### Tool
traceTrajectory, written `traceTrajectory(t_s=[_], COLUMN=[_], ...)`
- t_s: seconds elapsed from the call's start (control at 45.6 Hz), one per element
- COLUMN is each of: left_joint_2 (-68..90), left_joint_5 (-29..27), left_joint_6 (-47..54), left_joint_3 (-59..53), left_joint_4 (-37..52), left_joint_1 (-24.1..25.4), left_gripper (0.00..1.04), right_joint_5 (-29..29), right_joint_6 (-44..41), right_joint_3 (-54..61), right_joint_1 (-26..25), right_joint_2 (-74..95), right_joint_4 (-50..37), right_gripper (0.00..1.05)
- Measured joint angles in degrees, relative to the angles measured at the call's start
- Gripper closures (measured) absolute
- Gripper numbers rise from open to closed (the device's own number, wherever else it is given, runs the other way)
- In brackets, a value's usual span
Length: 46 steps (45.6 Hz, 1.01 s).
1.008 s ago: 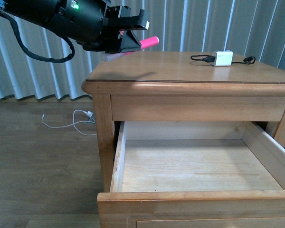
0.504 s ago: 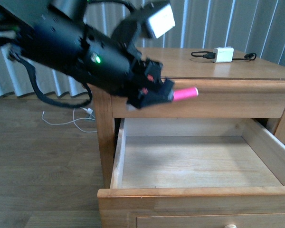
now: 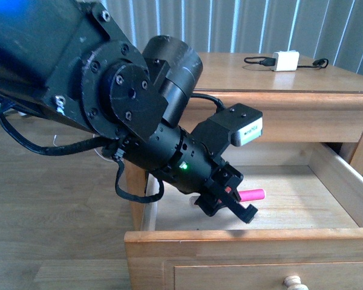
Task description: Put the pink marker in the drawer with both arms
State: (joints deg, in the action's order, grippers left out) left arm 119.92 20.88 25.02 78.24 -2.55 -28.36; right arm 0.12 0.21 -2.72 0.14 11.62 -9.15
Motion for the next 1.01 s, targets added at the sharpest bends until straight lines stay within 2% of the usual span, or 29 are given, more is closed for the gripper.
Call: traceTrajectory(t_s=[0.088,0.153,0.351,0.482,0.592,0.723,0.92,1.008], left_joint_2=[1.2,1.8,-0.5,-7.4,-13.4,-20.0,-33.4,-39.5], left_joint_5=[-1.4,-2.3,-2.6,-4.2,-3.7,-3.8,-8.0,-7.8], left_joint_6=[0.6,0.7,0.1,-2.0,-5.0,-8.1,-11.4,-13.2], left_joint_3=[0.5,0.7,-0.9,-5.6,-8.2,-10.4,-17.5,-21.8], left_joint_4=[-0.1,-0.1,4.2,10.7,12.4,13.8,18.5,19.1], left_joint_1=[-0.2,-0.2,0.1,1.5,3.7,7.2,15.8,19.5], left_gripper=[0.90,0.82,0.46,0.21,0.05,0.07,0.06,0.06], right_joint_5=[0.0,0.0,0.0,0.0,0.0,0.0,0.0,0.0], right_joint_6=[0.0,0.0,0.0,0.0,0.0,0.0,0.0,0.0], right_joint_3=[0.0,0.0,0.0,0.0,0.0,0.0,0.0,0.0], right_joint_1=[0.0,0.0,0.0,0.0,0.0,0.0,0.0,0.0], right_joint_2=[0.0,0.0,0.0,0.0,0.0,0.0,0.0,0.0], right_joint_4=[0.0,0.0,0.0,0.0,0.0,0.0,0.0,0.0], right_gripper=[0.09,0.09,0.09,0.09,0.09,0.09,0.09,0.09])
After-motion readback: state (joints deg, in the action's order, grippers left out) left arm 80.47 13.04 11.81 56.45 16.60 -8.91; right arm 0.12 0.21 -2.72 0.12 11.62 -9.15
